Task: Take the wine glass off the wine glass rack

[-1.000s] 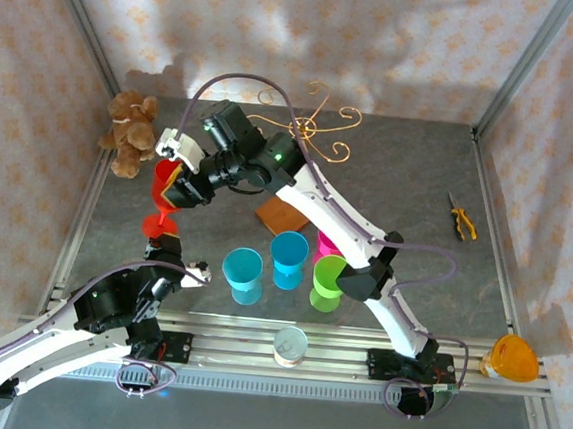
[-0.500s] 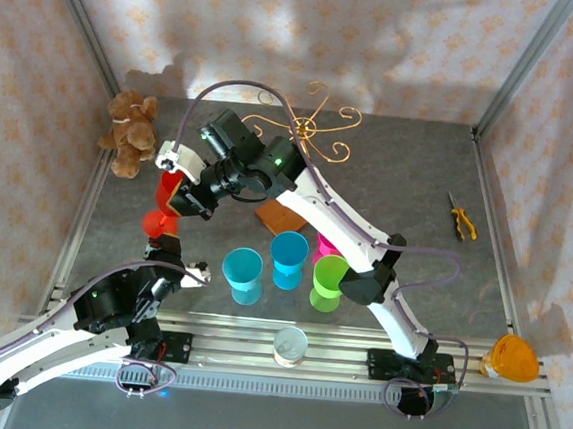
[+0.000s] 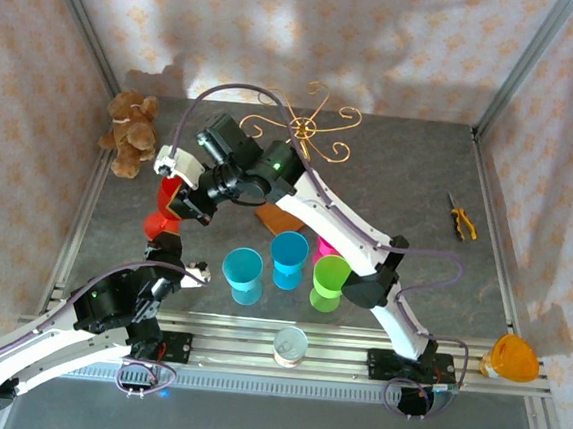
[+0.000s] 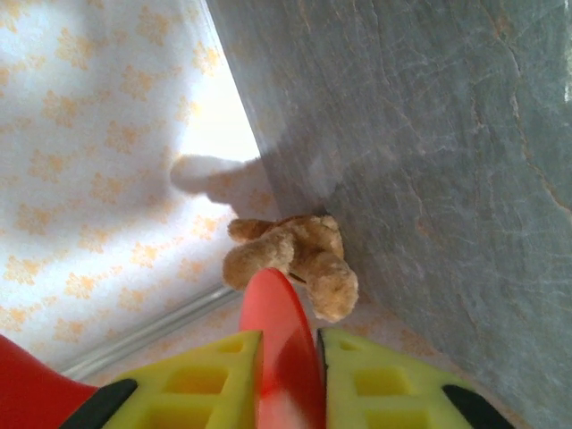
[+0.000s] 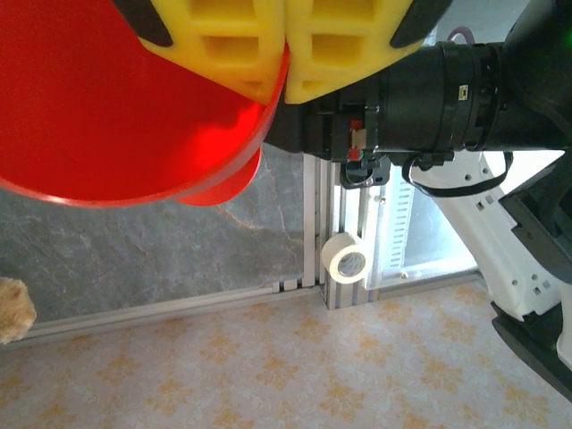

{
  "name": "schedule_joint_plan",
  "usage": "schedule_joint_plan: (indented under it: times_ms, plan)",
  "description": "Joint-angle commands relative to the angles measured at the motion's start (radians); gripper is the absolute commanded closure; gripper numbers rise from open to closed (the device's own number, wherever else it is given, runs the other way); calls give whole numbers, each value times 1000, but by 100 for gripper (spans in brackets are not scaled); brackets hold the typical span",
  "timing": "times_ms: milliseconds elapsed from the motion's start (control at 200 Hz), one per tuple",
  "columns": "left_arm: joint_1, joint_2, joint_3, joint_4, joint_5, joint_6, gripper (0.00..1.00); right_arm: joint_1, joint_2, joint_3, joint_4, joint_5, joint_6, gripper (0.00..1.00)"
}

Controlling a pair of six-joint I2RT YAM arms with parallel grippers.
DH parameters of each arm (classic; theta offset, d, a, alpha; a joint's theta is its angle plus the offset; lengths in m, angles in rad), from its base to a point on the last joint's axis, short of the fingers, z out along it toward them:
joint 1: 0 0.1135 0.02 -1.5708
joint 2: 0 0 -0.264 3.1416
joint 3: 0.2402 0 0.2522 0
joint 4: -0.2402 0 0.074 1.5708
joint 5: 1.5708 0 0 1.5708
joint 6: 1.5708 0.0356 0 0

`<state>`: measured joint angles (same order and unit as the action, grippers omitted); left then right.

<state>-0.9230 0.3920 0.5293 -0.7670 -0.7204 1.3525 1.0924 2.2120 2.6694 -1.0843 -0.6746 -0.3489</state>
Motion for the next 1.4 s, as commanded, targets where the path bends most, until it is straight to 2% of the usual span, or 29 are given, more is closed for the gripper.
schedule_joint_plan:
  times_ms: [0, 255, 275, 375, 420, 656, 886, 1276, 1397]
  plan:
    - [-6, -16, 45, 64, -47, -13, 67, 29, -56, -62, -20, 7, 22, 100]
    - [-6, -13, 42, 58, -50, -24, 27, 30, -83, -92, 11, 47, 41, 100]
    - [-7, -13, 40, 57, -50, -24, 19, 30, -84, -91, 12, 49, 42, 100]
    - [-5, -18, 34, 46, -50, -27, 14, 29, -89, -93, 11, 53, 37, 100]
    - [-6, -22, 34, 45, -50, -27, 1, 30, -91, -95, 12, 60, 39, 100]
    - [-5, -39, 32, 39, -59, -35, 1, 30, -100, -96, 25, 118, 46, 100]
    - [-5, -78, 28, -21, -80, -85, 1, 30, -110, -101, 59, 245, 75, 100]
    - [-5, -152, 38, -121, -176, -196, 1, 30, -107, -119, 87, 388, 136, 100]
    - [-6, -179, 31, -142, -217, -225, 1, 30, -104, -126, 87, 397, 156, 100]
